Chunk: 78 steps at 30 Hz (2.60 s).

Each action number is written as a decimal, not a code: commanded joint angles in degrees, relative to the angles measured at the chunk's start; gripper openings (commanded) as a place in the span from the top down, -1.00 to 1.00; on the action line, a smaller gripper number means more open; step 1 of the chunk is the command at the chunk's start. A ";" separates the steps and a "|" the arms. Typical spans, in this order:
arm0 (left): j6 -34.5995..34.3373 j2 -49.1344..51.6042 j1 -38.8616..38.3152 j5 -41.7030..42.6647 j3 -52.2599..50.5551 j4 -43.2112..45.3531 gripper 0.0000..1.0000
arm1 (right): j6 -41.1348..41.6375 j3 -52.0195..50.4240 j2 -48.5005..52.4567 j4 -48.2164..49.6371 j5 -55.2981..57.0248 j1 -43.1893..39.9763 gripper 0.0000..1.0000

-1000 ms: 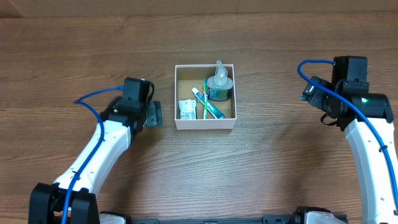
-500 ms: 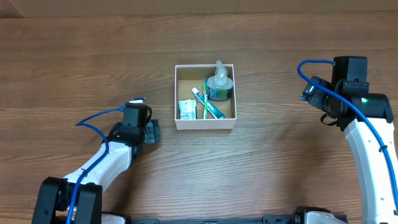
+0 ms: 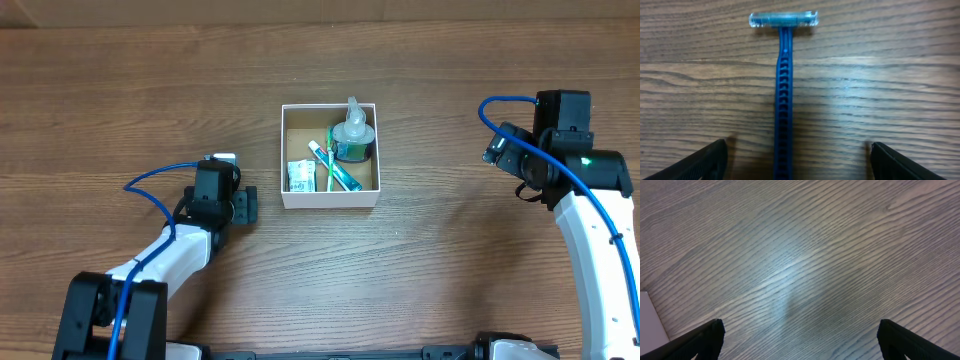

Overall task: Pack container
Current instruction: 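Grasp the blue razor handle with the left gripper and lift, then carry the razor into the box, release it, and withdraw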

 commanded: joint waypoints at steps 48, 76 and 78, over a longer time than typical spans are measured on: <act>-34.29 -9.77 -21.62 4.48 14.08 -0.76 0.74 | 0.02 0.57 -0.52 0.15 0.28 -0.22 -1.00; -11.54 -17.46 -4.59 -17.86 14.08 -0.46 -1.00 | 0.02 0.57 -0.52 0.15 0.28 -0.22 -0.99; -10.82 -17.55 -3.85 -17.90 14.08 -0.55 -1.00 | 0.02 0.57 -0.52 0.15 0.28 -0.22 -1.00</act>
